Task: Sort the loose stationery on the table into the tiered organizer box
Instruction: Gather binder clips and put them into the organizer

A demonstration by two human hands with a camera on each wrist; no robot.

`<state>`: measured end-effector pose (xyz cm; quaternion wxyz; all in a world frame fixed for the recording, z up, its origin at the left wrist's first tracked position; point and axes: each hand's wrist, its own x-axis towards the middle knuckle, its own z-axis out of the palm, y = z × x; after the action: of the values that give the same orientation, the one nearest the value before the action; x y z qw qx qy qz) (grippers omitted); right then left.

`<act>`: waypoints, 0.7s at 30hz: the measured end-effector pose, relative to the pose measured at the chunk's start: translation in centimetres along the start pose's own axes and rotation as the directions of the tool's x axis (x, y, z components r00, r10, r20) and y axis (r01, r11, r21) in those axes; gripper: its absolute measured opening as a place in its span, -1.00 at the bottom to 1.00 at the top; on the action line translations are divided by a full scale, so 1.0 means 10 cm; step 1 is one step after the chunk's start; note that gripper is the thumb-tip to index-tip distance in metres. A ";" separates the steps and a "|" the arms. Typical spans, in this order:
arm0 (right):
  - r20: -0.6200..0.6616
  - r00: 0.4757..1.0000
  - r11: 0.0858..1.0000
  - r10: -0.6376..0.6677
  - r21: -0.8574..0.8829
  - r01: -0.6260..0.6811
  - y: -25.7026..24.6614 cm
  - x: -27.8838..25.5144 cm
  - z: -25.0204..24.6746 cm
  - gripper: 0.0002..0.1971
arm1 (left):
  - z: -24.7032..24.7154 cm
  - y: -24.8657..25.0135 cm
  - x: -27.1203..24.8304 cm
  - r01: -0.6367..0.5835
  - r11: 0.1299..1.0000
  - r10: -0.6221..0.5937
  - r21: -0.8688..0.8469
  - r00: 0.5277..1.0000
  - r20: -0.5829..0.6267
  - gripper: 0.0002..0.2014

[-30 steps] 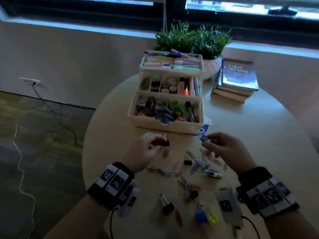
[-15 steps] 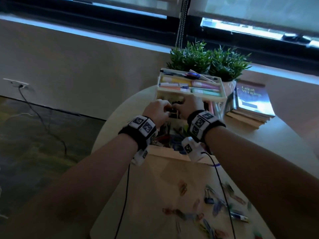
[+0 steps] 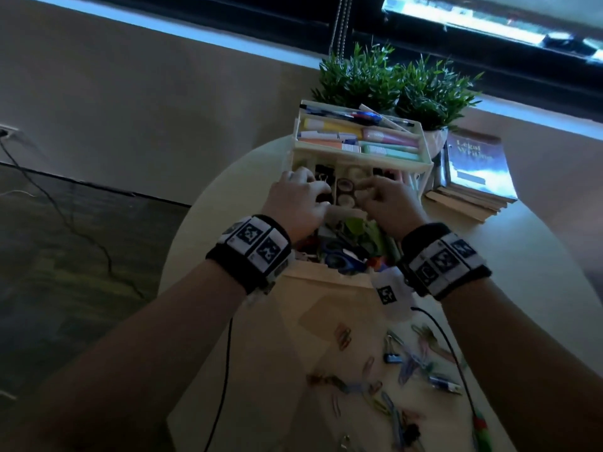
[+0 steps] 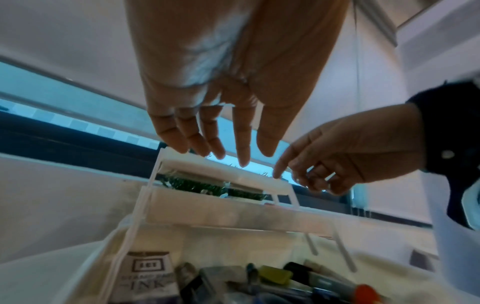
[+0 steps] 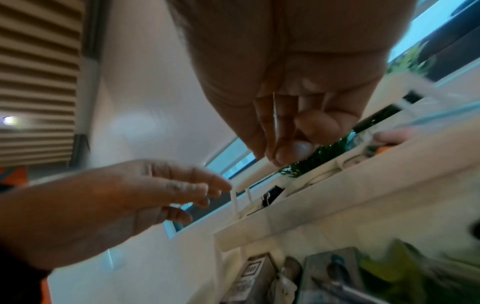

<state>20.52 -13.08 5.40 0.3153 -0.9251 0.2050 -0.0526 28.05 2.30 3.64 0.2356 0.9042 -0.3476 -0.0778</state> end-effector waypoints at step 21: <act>0.217 0.954 0.947 0.209 -0.289 -0.141 1.10 -2.03 0.51 -0.65 | 1.16 0.54 -2.18 -0.347 0.938 0.262 0.011 0.728 0.634 -0.61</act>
<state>-0.59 -9.76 -4.68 0.2126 -0.9367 0.2516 0.1187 5.04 8.95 -4.47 0.0581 0.7709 -0.5534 -0.3100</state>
